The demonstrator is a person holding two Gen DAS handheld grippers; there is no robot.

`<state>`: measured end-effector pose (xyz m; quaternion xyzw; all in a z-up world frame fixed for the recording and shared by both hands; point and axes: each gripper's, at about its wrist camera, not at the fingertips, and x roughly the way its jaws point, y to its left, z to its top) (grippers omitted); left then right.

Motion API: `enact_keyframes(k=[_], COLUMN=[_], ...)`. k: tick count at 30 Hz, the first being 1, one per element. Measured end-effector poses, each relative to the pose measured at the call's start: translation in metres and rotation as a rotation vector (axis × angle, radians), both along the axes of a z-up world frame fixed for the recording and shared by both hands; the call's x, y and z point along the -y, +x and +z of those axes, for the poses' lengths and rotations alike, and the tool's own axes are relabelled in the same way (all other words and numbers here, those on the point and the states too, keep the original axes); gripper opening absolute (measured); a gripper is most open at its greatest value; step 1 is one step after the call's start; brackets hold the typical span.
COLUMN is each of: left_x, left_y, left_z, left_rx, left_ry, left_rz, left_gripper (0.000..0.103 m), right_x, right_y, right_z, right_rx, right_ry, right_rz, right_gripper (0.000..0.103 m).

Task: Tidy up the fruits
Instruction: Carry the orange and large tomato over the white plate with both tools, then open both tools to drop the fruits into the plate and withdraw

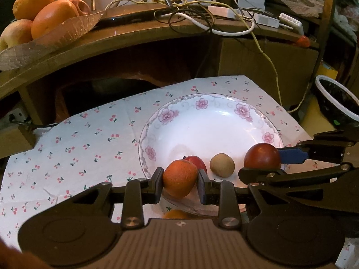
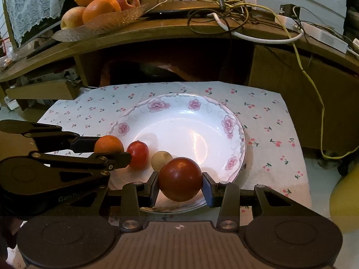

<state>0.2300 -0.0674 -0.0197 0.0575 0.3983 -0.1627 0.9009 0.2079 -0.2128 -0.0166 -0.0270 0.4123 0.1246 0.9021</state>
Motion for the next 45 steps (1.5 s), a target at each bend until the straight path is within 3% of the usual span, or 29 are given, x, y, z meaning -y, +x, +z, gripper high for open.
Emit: enact_keyframes(k=[23, 45], left_x=[-0.0014, -0.0048], left_y=[0.0061, 0.0050], left_z=[0.0000, 0.0089], left_rx=[0.030, 0.064], left_ry=[-0.010, -0.013], left_rz=[0.001, 0.023], left_gripper=[0.036, 0.043], right_x=[-0.0011, 0.0007], right_y=[0.0084, 0.0065], right_z=[-0.0047, -0.0017], right_rx=[0.030, 0.054], right_ry=[-0.011, -0.009], right_rz=[-0.019, -0.018], right_gripper=[0.042, 0.044])
